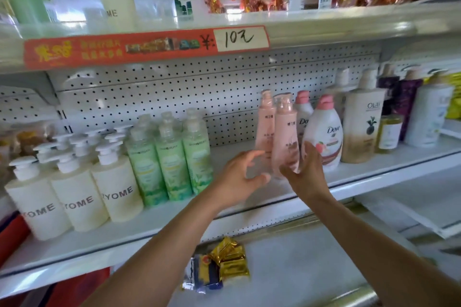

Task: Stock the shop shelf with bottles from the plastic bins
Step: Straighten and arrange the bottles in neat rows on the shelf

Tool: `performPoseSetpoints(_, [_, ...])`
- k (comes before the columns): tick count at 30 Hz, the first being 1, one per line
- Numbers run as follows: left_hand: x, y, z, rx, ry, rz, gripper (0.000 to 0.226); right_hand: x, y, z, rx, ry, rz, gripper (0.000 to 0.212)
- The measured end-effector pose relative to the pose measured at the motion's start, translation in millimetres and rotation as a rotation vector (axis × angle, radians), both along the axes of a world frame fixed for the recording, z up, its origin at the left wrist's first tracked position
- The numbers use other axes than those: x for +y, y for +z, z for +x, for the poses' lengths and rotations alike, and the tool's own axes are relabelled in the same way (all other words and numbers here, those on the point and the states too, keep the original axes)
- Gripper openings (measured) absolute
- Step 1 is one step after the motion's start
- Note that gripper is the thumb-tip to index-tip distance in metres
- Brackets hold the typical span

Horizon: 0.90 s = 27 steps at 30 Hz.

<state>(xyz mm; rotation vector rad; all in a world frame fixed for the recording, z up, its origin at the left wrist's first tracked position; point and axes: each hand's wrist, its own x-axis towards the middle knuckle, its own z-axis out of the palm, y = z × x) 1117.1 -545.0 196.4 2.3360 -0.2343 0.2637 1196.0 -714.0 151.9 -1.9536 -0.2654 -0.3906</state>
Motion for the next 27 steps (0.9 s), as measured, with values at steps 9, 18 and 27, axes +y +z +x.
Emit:
performPoseSetpoints(9, [-62.3,5.3,31.7,0.101,0.062,-0.36,0.073,-18.3,-5.5,32.3,0.039,0.195,-0.053,0.083])
performPoseSetpoints(18, [-59.1,-17.0,33.6,0.04,0.191,-0.512,0.074,-11.2,-10.6,39.0,-0.101,0.212,-0.134,0.053])
performPoseSetpoints(27, [-6.2,-27.6,28.0,0.037,0.278,-0.471,0.076,41.7,-7.8,32.2,-0.043,0.272,-0.139,0.054])
